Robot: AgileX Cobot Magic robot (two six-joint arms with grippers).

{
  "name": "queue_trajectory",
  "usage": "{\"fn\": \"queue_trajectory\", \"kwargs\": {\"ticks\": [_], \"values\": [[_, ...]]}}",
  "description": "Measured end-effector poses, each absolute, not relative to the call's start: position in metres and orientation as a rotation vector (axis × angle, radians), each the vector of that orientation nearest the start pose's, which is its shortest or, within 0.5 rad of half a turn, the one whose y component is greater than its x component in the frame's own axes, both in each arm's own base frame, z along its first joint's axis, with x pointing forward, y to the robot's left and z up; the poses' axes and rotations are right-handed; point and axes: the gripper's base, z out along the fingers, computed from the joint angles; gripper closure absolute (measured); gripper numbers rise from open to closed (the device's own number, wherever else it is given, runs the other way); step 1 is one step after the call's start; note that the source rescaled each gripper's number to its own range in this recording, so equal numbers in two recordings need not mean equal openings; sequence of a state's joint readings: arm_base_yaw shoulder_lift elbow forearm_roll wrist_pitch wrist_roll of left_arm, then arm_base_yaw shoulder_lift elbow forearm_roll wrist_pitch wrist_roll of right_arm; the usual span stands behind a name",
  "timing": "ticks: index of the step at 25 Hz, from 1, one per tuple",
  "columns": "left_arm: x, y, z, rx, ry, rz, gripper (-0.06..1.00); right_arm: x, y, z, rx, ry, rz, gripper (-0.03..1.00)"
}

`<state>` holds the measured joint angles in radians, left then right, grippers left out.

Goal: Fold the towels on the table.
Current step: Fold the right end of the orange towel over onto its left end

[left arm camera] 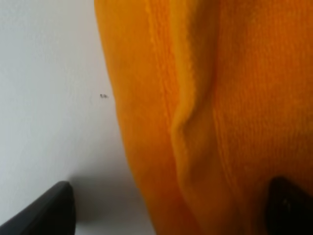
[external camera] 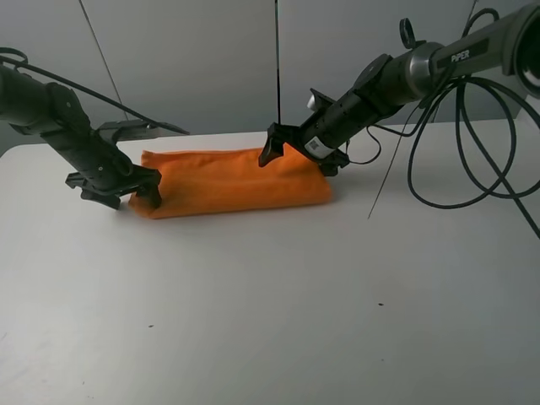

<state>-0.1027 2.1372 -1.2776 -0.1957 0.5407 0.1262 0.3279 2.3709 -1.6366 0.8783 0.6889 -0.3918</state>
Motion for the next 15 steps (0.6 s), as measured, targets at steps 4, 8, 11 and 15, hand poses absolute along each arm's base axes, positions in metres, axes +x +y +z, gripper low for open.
{"fn": "queue_trajectory", "kwargs": {"ticks": [4, 8, 11, 15], "values": [[0.3996, -0.0504, 0.0939, 0.107, 2.878, -0.172, -0.05, 0.4372, 0.1969, 0.0863, -0.111, 2.759, 0.898, -0.03], [0.3994, -0.0504, 0.0939, 0.113, 2.88, -0.172, -0.05, 0.4364, 0.1966, 0.0826, -0.113, 2.77, 0.895, 0.22], [0.3988, -0.0504, 0.0937, 0.118, 2.887, -0.171, -0.05, 0.4336, 0.1949, 0.0794, -0.171, 2.798, 0.863, 0.59], [0.3982, -0.0503, 0.0936, 0.122, 2.892, -0.171, -0.05, 0.4305, 0.1937, 0.0787, -0.202, 2.83, 0.866, 0.88]]}}
